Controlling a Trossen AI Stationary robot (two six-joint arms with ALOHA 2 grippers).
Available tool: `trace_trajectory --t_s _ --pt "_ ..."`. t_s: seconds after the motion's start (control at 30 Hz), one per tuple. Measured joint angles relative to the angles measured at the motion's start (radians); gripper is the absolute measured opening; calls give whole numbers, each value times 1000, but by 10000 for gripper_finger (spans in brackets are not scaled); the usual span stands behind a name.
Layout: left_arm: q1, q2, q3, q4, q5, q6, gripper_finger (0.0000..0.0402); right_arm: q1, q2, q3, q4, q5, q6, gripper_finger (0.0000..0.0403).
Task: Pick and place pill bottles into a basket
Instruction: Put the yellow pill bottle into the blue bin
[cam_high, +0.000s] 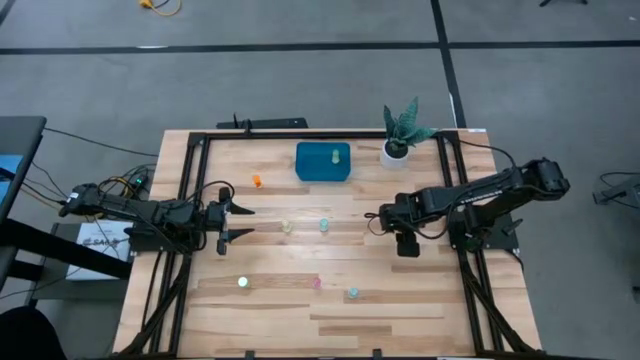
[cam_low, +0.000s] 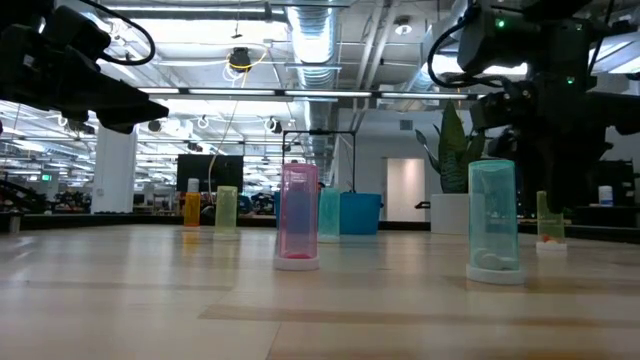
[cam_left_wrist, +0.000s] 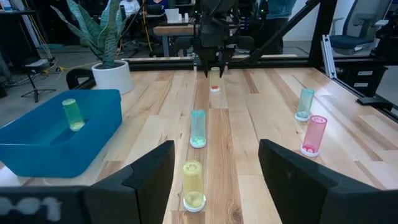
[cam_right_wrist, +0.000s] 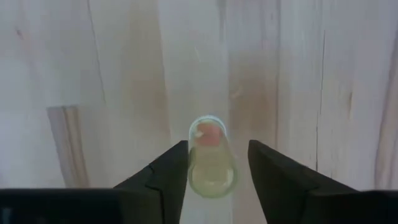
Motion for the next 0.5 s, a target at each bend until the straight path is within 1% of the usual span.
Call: trace_trajectory --t_s 0.13,0.33,0.43,0.5 --pt "0 0 0 0 0 0 224 0 0 0 -19 -1 0 141" --pt "0 0 0 0 0 0 224 -3 0 3 -18 -4 0 106" --pt "0 0 0 0 0 0 224 -26 0 38 -18 -28 -30 93" --pt "0 0 0 0 0 0 224 -53 -1 75 -18 -27 -58 92"
